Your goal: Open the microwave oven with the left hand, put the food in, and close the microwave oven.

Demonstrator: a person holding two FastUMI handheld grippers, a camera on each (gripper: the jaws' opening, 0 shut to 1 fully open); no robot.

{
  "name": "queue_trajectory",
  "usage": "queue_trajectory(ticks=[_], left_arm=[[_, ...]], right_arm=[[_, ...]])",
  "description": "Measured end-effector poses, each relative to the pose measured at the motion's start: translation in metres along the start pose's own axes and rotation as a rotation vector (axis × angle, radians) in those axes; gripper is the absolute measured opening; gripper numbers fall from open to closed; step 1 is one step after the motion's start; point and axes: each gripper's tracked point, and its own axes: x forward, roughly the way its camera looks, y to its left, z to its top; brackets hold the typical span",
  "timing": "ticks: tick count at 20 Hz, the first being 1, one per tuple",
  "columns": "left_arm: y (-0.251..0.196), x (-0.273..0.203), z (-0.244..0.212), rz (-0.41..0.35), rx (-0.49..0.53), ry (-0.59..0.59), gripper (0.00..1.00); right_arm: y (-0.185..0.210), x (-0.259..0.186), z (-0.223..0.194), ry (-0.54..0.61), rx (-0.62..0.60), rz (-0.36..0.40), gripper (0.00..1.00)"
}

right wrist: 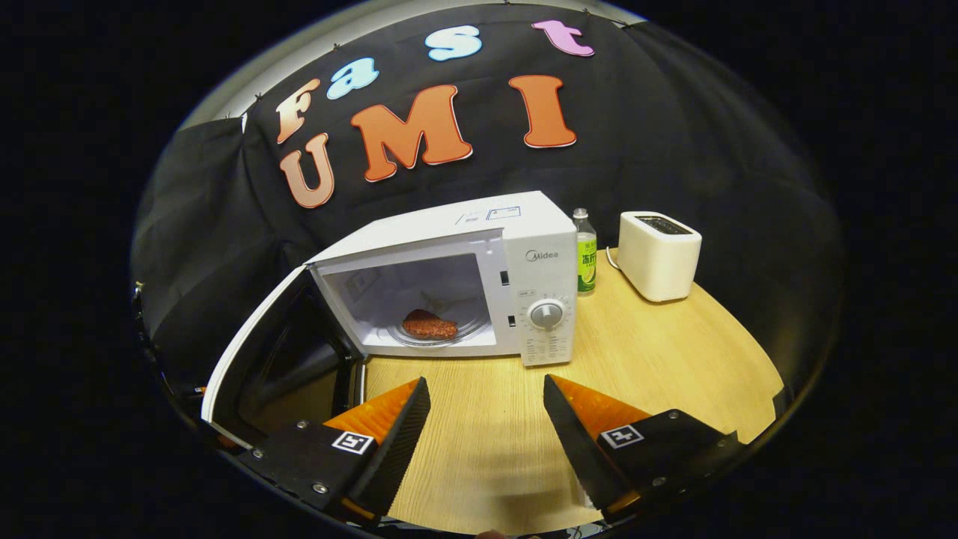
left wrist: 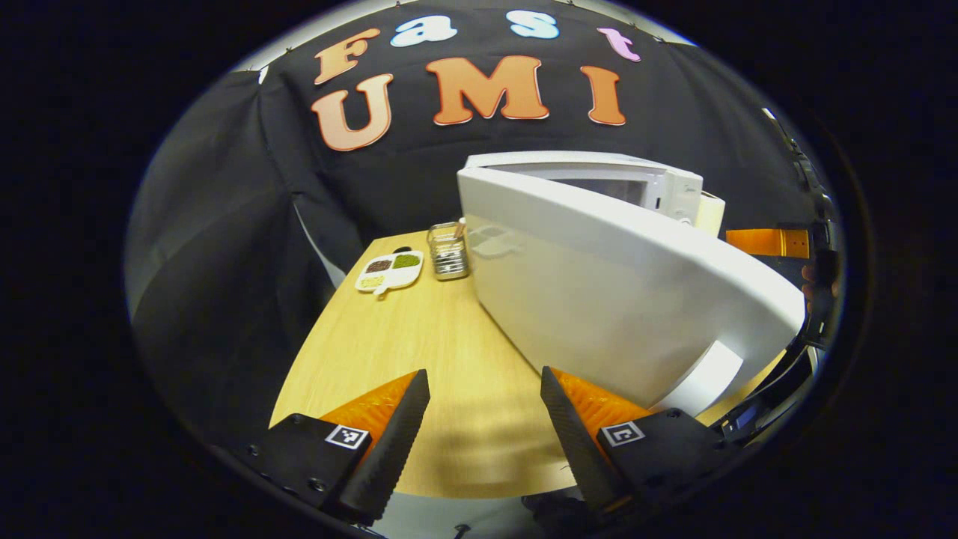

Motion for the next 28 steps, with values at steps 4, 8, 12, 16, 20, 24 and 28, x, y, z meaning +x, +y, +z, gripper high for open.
queue_trajectory(ticks=[4,8,12,16,20,24,28], left_arm=[[-0.060,0.017,0.014,-0.101,0.081,0.010,0.66],[-0.111,0.033,0.026,-0.166,0.171,0.020,0.19],[-0.151,0.049,0.041,-0.252,0.151,0.016,0.05],[-0.187,0.072,0.070,-0.299,0.139,-0.022,0.05],[-0.207,0.109,0.099,-0.294,0.175,-0.050,0.00],[-0.221,0.149,0.119,-0.271,0.172,-0.054,0.05],[-0.224,0.181,0.137,-0.228,0.137,-0.081,0.05]], right_arm=[[-0.029,-0.019,0.018,-0.041,-0.014,-0.018,0.95],[-0.053,-0.036,0.033,-0.093,-0.050,-0.044,0.95],[-0.071,-0.051,0.048,-0.135,-0.095,-0.065,0.95],[-0.078,-0.079,0.065,-0.160,-0.128,-0.082,0.95],[-0.086,-0.093,0.080,-0.182,-0.134,-0.094,0.95],[-0.098,-0.100,0.092,-0.197,-0.170,-0.118,0.95],[-0.108,-0.103,0.096,-0.196,-0.143,-0.150,0.95]])
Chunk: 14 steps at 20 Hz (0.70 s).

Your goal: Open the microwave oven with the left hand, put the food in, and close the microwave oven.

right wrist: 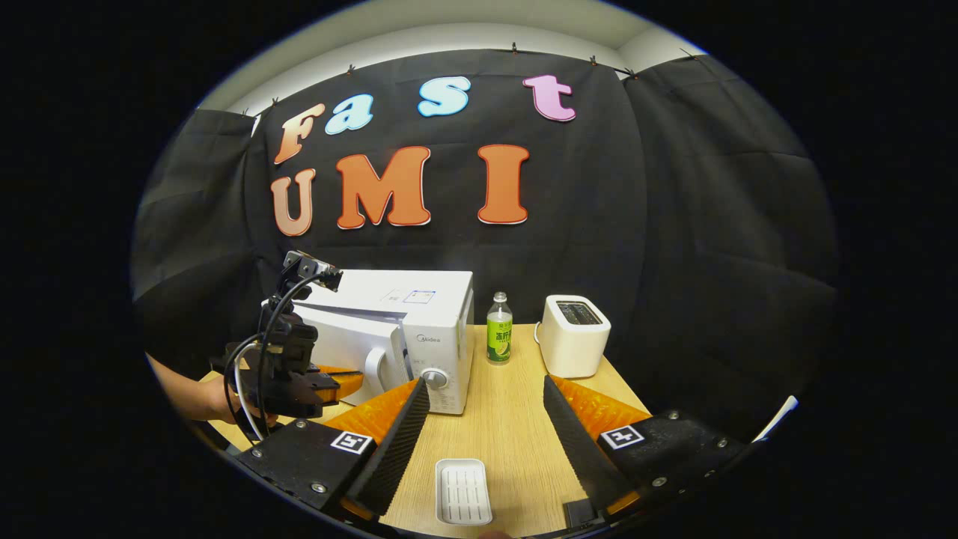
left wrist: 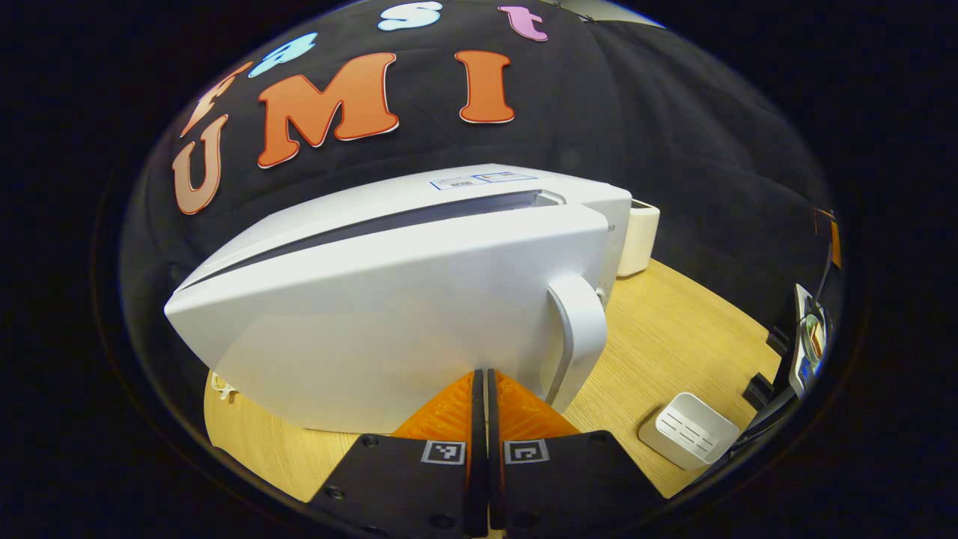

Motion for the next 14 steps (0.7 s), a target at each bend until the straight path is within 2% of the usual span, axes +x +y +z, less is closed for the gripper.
queue_trajectory(ticks=[1,3,6,7,8,12,14], left_arm=[[0.005,0.005,0.004,0.027,-0.003,-0.006,0.05],[-0.003,0.008,-0.002,0.027,-0.056,0.009,0.05],[-0.001,0.011,0.001,0.089,-0.031,-0.027,0.05],[-0.001,0.010,0.002,0.101,-0.024,-0.032,0.00],[-0.002,0.012,0.001,0.107,-0.025,-0.029,0.05],[0.001,0.016,0.004,0.131,0.003,-0.034,0.05],[-0.005,0.019,-0.002,0.123,-0.015,-0.008,0.05]], right_arm=[[-0.004,0.000,0.001,-0.003,-0.001,-0.009,0.95],[-0.011,0.000,0.005,-0.008,0.000,-0.023,0.95],[-0.015,0.001,0.008,-0.012,0.016,-0.037,0.95],[-0.016,0.001,0.009,-0.016,0.018,-0.038,0.95],[-0.016,0.001,0.010,-0.016,0.021,-0.038,0.95],[-0.015,0.003,0.010,-0.009,0.022,-0.017,0.95],[-0.014,0.001,0.009,-0.004,0.014,-0.004,0.95]])
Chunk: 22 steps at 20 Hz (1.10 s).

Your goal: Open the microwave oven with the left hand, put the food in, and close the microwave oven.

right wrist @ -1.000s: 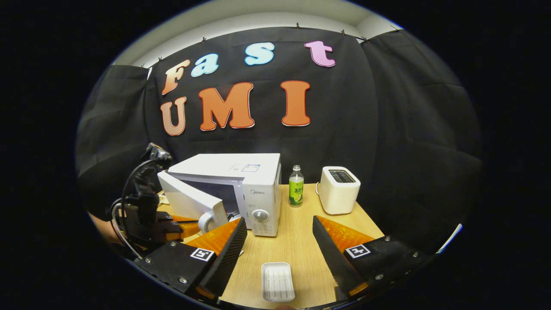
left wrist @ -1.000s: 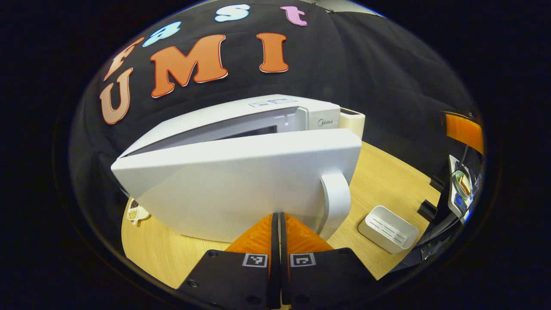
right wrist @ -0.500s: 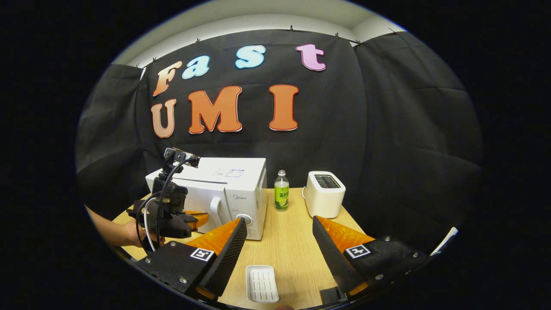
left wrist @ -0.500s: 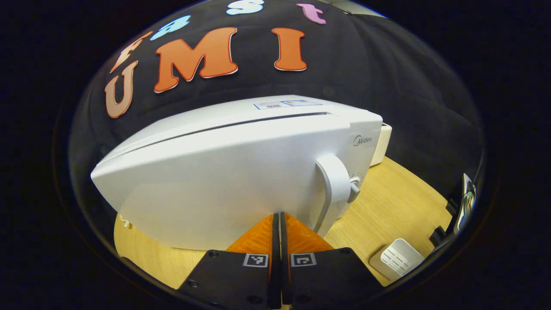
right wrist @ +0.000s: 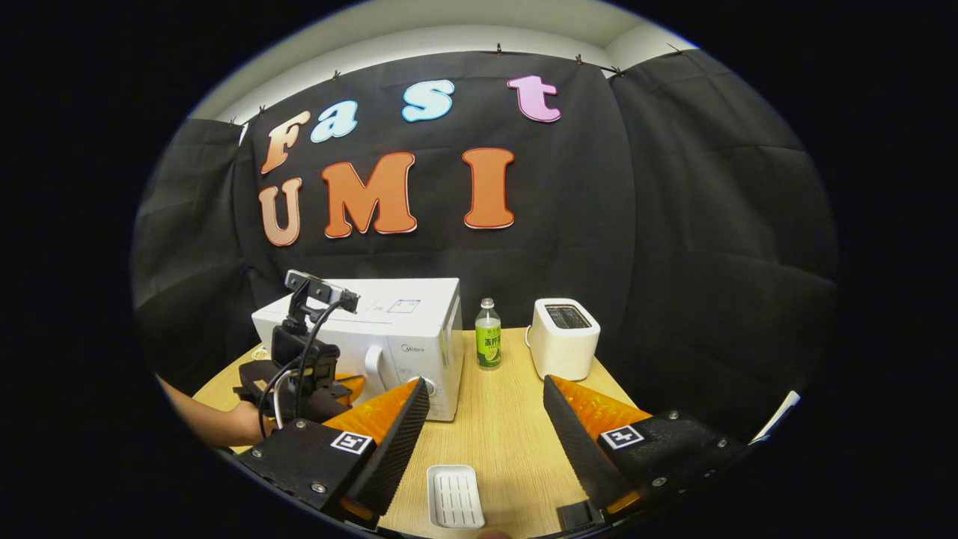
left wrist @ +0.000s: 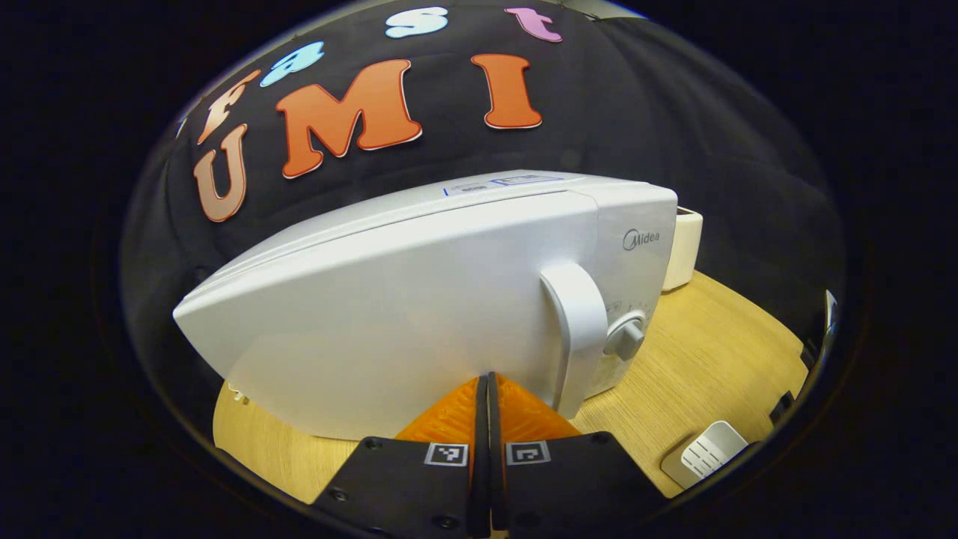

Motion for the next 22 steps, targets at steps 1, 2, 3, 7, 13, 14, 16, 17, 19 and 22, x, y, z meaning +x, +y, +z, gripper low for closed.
queue_trajectory(ticks=[1,2,3,7,13,14,16,17,19,22], left_arm=[[0.000,0.002,0.001,0.009,0.011,-0.008,0.05],[0.003,-0.001,0.002,0.029,0.019,-0.006,0.05],[0.006,-0.006,0.007,0.051,0.029,-0.021,0.05],[0.020,-0.060,0.048,0.087,0.016,-0.152,0.05],[0.074,-0.150,0.118,0.138,-0.010,-0.296,0.05],[0.083,-0.166,0.126,0.145,-0.017,-0.312,0.05],[0.103,-0.196,0.146,0.175,-0.023,-0.355,0.05],[0.111,-0.210,0.155,0.188,-0.031,-0.380,0.05],[0.124,-0.232,0.170,0.203,-0.052,-0.417,0.06],[0.146,-0.260,0.188,0.219,-0.088,-0.453,0.09]], right_arm=[[0.000,-0.001,0.002,-0.002,-0.006,0.005,0.95],[-0.001,-0.001,0.003,-0.005,-0.013,0.009,0.95],[-0.001,-0.001,0.005,-0.008,-0.019,0.017,0.95],[0.001,0.003,0.018,-0.036,-0.064,0.034,0.95],[0.021,-0.017,0.072,-0.135,-0.134,0.083,0.95],[0.027,-0.017,0.079,-0.147,-0.134,0.095,0.95],[0.031,-0.003,0.092,-0.162,-0.143,0.116,0.95],[0.035,-0.002,0.097,-0.170,-0.153,0.120,0.95],[0.042,0.000,0.108,-0.189,-0.177,0.129,0.95],[0.055,-0.001,0.123,-0.210,-0.197,0.147,0.95]])
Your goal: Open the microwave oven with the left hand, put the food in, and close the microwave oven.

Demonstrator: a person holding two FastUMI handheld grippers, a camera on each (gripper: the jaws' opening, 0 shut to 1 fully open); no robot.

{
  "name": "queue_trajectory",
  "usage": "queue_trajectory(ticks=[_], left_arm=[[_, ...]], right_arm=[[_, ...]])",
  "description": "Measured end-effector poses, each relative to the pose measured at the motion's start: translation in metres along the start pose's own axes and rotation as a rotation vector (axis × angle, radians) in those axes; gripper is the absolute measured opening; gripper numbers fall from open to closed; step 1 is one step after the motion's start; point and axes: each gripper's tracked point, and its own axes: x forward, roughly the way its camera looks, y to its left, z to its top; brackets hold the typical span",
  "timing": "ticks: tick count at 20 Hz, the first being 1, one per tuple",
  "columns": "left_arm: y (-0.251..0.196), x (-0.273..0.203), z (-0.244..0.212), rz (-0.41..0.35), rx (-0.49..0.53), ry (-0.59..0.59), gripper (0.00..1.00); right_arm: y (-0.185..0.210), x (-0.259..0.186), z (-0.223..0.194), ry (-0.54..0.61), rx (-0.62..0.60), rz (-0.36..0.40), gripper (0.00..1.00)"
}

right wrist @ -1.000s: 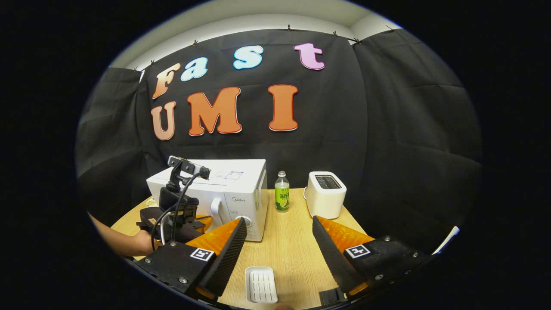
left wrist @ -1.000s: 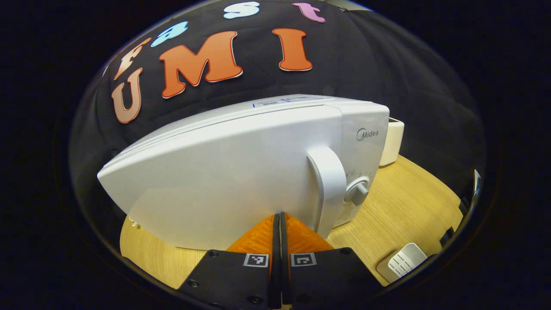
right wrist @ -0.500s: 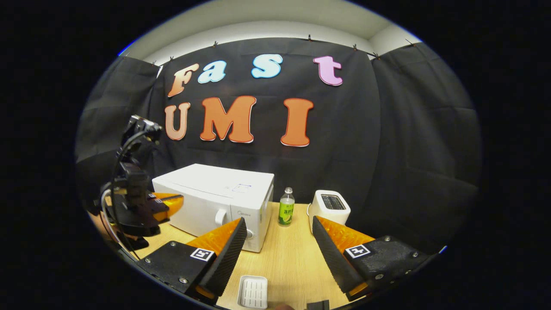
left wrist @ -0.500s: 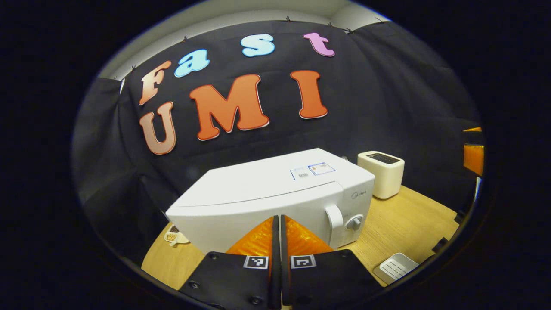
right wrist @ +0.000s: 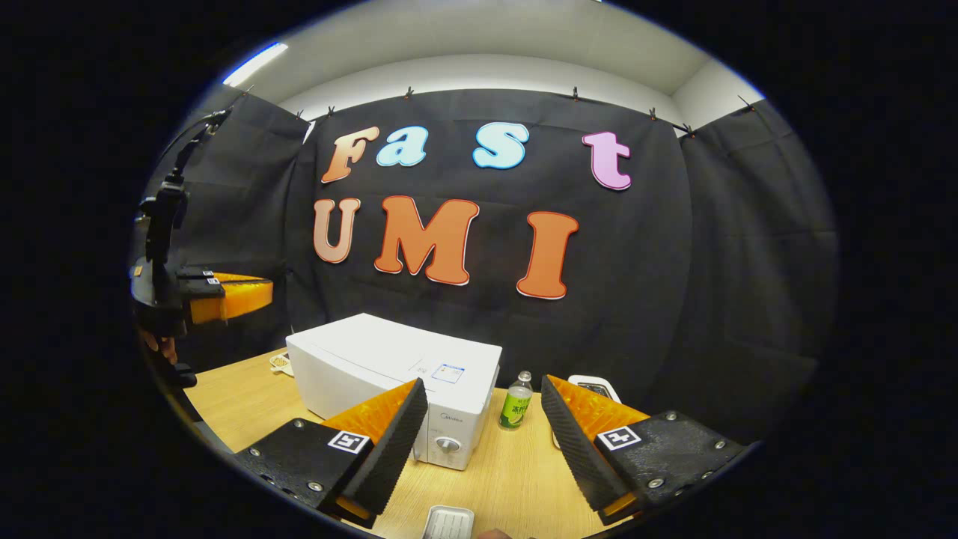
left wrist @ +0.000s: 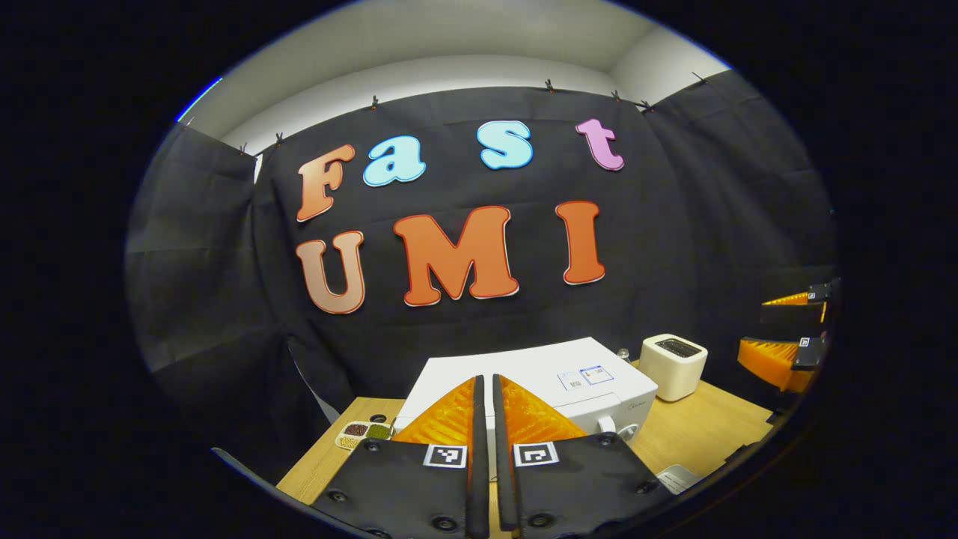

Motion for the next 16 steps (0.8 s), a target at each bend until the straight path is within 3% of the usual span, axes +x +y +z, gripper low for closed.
queue_trajectory(ticks=[3,4,5,7,10,11,15,16], left_arm=[[0.024,-0.013,0.026,0.033,0.001,-0.035,0.17],[0.031,-0.015,0.034,0.044,0.009,-0.048,0.26],[0.038,-0.019,0.040,0.059,0.018,-0.058,0.42],[0.045,-0.025,0.051,0.060,0.019,-0.072,0.46],[0.061,-0.042,0.080,0.048,0.022,-0.104,0.60],[0.064,-0.045,0.085,0.045,0.018,-0.110,0.70],[0.071,-0.047,0.091,0.037,0.004,-0.138,0.80],[0.073,-0.048,0.088,0.041,0.004,-0.134,0.88]], right_arm=[[0.009,0.000,0.023,-0.027,0.005,0.015,0.96],[0.010,0.001,0.033,-0.042,0.007,0.015,0.96],[0.010,0.001,0.042,-0.055,0.007,0.011,0.95],[0.012,0.000,0.058,-0.079,0.009,0.009,0.95],[0.016,-0.004,0.075,-0.109,0.013,0.023,0.95],[0.018,-0.004,0.078,-0.112,0.015,0.023,0.95],[0.019,-0.009,0.084,-0.127,-0.013,0.007,0.95],[0.020,-0.010,0.085,-0.129,-0.021,0.008,0.95]])
